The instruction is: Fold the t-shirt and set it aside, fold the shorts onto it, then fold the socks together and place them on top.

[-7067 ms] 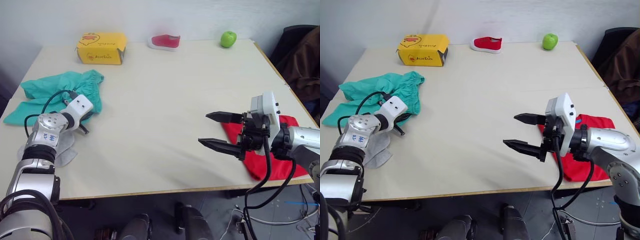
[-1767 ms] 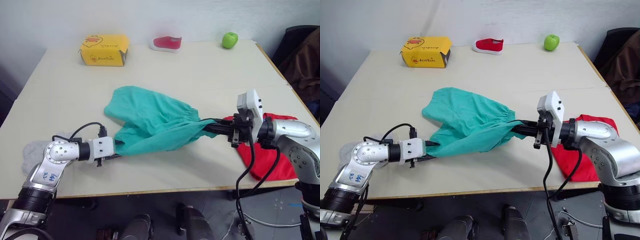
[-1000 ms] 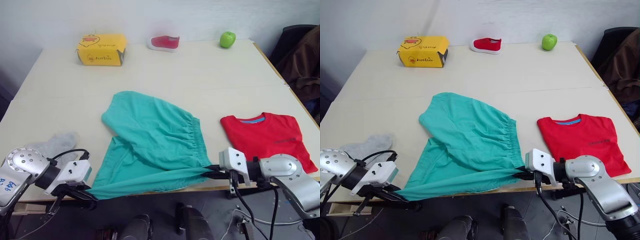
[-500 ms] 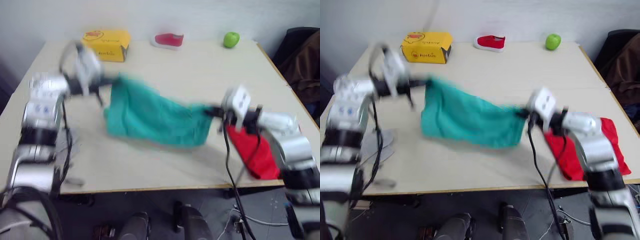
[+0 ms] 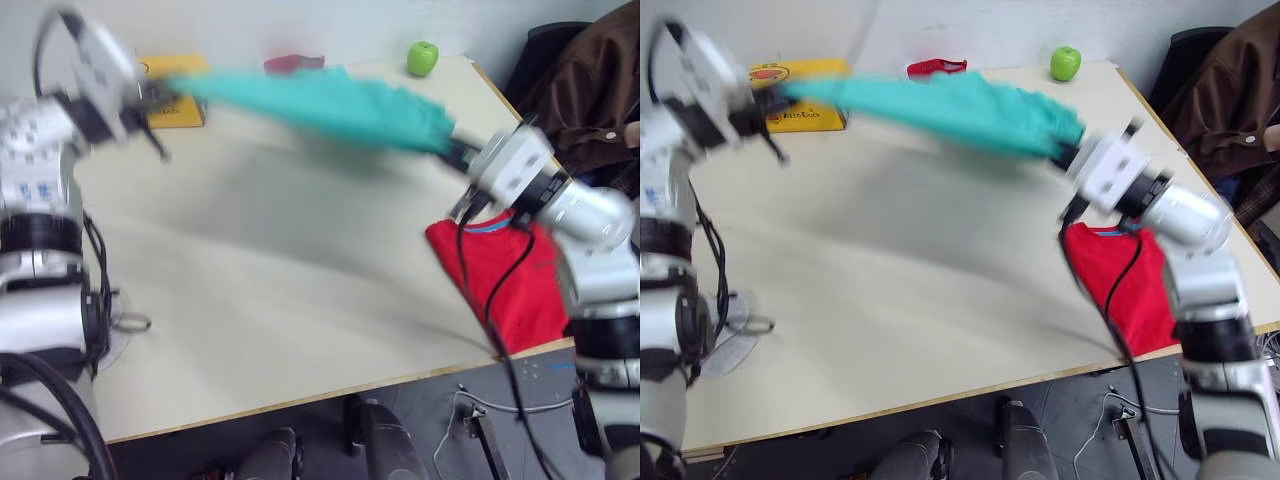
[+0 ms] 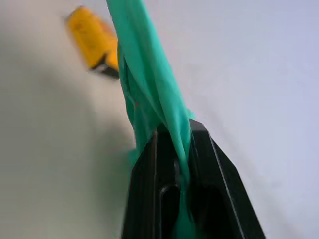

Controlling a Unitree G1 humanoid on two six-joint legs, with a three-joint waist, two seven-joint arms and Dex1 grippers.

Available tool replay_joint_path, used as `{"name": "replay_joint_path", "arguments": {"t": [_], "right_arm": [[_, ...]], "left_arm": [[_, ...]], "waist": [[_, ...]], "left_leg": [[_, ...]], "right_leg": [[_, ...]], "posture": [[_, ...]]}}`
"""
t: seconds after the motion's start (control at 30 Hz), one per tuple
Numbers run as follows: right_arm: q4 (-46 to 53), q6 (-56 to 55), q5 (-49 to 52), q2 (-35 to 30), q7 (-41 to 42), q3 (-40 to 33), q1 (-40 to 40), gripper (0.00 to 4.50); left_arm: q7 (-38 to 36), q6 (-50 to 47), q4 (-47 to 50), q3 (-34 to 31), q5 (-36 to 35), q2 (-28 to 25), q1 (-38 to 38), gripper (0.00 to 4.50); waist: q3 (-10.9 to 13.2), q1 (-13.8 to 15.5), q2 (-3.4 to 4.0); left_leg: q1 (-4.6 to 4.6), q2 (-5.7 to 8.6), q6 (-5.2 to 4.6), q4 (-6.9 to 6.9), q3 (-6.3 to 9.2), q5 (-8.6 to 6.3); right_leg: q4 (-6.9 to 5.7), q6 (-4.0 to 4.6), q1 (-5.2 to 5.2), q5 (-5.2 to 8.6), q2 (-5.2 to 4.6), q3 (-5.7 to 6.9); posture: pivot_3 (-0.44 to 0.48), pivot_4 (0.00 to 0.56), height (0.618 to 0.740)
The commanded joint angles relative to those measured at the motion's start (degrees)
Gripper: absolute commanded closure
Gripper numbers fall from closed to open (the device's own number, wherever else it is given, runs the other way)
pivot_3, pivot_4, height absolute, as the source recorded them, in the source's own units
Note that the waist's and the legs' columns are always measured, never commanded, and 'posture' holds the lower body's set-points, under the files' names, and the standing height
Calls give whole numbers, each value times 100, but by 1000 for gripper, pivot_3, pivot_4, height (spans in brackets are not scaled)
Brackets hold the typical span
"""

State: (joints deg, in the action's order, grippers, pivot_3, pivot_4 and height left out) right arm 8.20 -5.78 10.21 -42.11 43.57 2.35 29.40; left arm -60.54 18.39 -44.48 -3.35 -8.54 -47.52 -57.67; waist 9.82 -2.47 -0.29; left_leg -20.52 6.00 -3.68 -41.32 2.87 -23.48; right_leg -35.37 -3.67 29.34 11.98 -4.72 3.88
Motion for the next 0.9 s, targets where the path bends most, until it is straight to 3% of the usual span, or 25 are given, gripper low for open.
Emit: {"name": "replay_joint_path", "arguments": {"t": [0.03,0.13,0.23,0.3,0.37,0.47,0.53,0.77,0.87,0.9], "right_arm": [[648,48,70,-133,465,256,-1084,4500],[457,109,101,-104,682,327,-1591,4500],[433,100,153,-125,915,343,-1779,4500],[588,282,328,-146,1085,329,-1864,4500],[976,830,829,-267,1372,286,-2007,4500],[1422,1545,1409,-460,1697,266,-2157,4500],[1654,1980,1733,-637,1956,300,-2259,4500],[2126,3102,2783,-1253,2712,85,-2743,4500],[2307,3503,3261,-1525,2907,-180,-3090,4500],[2302,3547,3338,-1530,2897,-276,-3174,4500]], "left_arm": [[-1355,-929,1825,75,-569,-700,1568,4458],[-1747,-1315,2867,105,-682,-1069,2757,4458],[-1889,-1553,3451,70,-716,-1232,3368,4458],[-1842,-1663,3660,25,-698,-1261,3541,4458],[-2202,-2151,4017,4,-854,-1615,3904,4458],[-2860,-2832,4619,-143,-1228,-2291,4598,4458],[-3155,-3274,5132,-220,-1874,-3074,5288,4458],[-3196,-3984,6060,-566,-3697,-4697,6708,4458],[-3196,-3711,6103,-422,-3923,-5481,7106,4458],[-3196,-3554,6020,-447,-3902,-5494,7083,4458]], "waist": [[0,-15,0],[14,46,15],[25,152,28],[35,266,42],[44,353,61],[44,379,61],[44,373,60],[44,401,57],[50,401,51],[53,397,54]], "left_leg": [[10,6,4,-1,7,-3],[38,18,11,-7,6,-8],[58,-2,7,-30,1,17],[156,-27,16,9,2,29],[262,-54,12,41,9,10],[266,-76,20,39,0,-16],[238,-100,30,37,-3,-30],[185,-112,37,22,-18,-47],[201,-114,38,19,-17,-47],[216,-117,39,21,-17,-47]], "right_leg": [[5,-1,-6,-1,-1,4],[53,-3,-47,-2,5,6],[108,3,-103,-78,12,0],[184,15,-209,-105,31,-2],[205,27,-312,-95,49,-4],[160,44,-282,-57,68,-12],[149,54,-253,-49,93,-7],[160,63,-204,-44,110,-9],[177,63,-222,-44,110,-10],[183,63,-239,-44,111,-10]], "posture": [[0,150,740],[0,150,740],[0,150,740],[0,150,740],[0,150,740],[0,150,740],[0,150,740],[0,150,740],[0,150,740],[0,150,740]]}}
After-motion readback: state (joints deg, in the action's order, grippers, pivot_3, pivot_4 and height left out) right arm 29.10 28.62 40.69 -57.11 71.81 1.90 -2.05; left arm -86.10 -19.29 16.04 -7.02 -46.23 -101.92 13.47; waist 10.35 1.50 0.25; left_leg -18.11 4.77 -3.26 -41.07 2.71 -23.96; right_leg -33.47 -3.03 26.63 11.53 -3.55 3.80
